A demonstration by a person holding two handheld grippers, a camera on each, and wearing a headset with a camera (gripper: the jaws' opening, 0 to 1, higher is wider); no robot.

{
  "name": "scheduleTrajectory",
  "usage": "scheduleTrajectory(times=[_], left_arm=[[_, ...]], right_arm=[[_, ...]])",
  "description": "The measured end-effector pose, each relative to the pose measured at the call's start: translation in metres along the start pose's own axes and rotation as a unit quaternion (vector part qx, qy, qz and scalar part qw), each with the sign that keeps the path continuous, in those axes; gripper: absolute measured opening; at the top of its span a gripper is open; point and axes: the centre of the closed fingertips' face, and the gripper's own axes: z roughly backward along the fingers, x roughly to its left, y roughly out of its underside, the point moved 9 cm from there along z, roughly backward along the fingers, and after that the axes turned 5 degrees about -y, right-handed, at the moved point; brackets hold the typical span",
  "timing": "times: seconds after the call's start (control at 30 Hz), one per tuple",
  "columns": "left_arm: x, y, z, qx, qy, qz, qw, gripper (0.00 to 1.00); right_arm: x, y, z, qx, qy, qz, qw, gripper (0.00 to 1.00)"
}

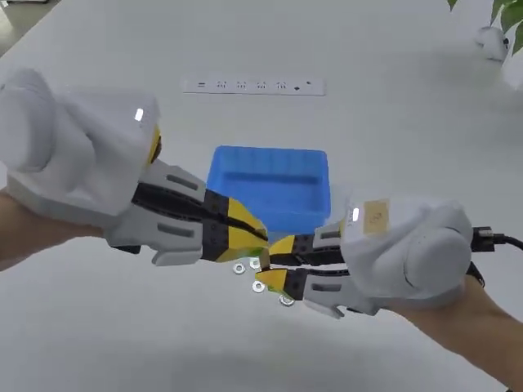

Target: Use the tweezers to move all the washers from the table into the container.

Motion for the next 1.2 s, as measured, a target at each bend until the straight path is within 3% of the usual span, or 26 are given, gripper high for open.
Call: scheduleTrajectory(times=[0.37, 0.7, 1.0, 1.2], left_arm=[[0.017, -0.024, 0.013, -0.019, -0.011, -0.019, 0.9996, 0.06], [0.051, -0.043, 0.018, -0.023, -0.027, -0.033, 0.9988, 0.06], [0.078, -0.042, 0.006, -0.023, -0.021, -0.032, 0.999, 0.06], [0.098, -0.033, -0.004, -0.017, -0.024, -0.033, 0.999, 0.06]], right_arm=[[-0.025, -0.025, 0.014, -0.009, -0.006, 0.035, 0.9993, 0.1], [-0.064, -0.04, 0.019, -0.028, -0.006, 0.046, 0.9985, 0.1], [-0.091, -0.034, 0.016, -0.027, -0.011, 0.046, 0.9985, 0.1], [-0.111, -0.024, 0.007, -0.027, -0.013, 0.041, 0.9987, 0.1]])
